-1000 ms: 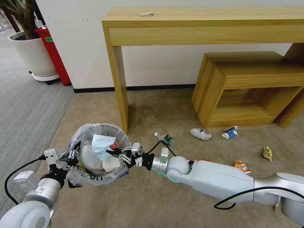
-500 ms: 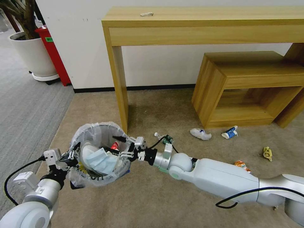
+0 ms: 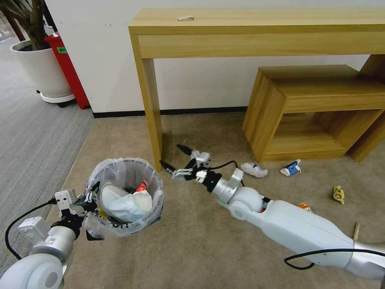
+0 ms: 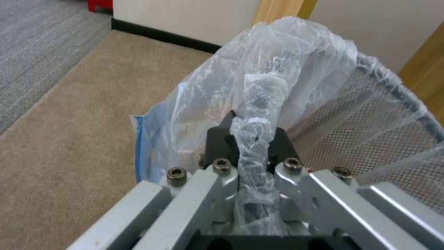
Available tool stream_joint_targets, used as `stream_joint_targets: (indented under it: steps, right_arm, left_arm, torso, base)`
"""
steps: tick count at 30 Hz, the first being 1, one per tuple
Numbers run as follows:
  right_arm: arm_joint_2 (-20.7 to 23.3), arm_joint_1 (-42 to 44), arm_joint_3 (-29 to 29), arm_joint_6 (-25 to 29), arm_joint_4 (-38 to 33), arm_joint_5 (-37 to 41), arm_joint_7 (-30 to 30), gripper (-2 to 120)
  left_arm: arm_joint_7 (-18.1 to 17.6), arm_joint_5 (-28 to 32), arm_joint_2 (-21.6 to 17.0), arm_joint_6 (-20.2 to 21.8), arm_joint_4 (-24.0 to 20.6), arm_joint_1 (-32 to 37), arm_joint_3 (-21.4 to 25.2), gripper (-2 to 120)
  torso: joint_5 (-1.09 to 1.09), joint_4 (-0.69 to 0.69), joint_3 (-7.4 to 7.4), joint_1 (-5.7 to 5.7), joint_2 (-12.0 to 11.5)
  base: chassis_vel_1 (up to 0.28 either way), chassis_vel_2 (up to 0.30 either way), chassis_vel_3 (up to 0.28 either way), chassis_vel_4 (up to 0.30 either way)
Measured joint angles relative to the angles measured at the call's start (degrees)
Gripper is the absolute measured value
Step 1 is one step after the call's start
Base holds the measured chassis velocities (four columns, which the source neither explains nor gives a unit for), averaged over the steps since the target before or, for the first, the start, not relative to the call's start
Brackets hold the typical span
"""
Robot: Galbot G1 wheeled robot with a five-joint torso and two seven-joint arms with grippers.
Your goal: Pick up the trash bin and place the garbage on the floor into it.
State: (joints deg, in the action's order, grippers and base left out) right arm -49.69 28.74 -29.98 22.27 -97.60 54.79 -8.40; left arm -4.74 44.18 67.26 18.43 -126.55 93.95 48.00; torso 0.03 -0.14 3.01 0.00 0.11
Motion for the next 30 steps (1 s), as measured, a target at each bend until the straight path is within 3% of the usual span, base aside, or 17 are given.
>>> stream_joint_targets:
  steps: [6,18,30]
  right_arm:
    - [3.3,4.6,7.5,-0.3,-1.4,-1.0,1.2,100]
    - [12.0,9.7,12.7,3.2,1.5,-4.0,1.8,100]
    - [12.2,13.1,12.1,6.5,10.9,-11.9,1.9,100]
  left_arm:
    - [0.2,-0.4,0.1,-0.1,0.7,-0.3,-0.2,4]
    - [0.9,-1.4,0.7,-0.7,1.2,-0.3,-0.3,4]
    - [1.4,-2.9,3.1,-1.4,1.6,-0.3,-0.5,4]
  torso:
    - [0.02,-0.01,0.0,0.0,0.0]
    - [0.02,-0.01,0.0,0.0,0.0]
    - [0.01,0.0,0.0,0.0,0.0]
  base:
    - [0.0,0.0,0.0,0.0]
    - [0.0,0.0,0.0,0.0]
    - [0.0,0.0,0.0,0.0]
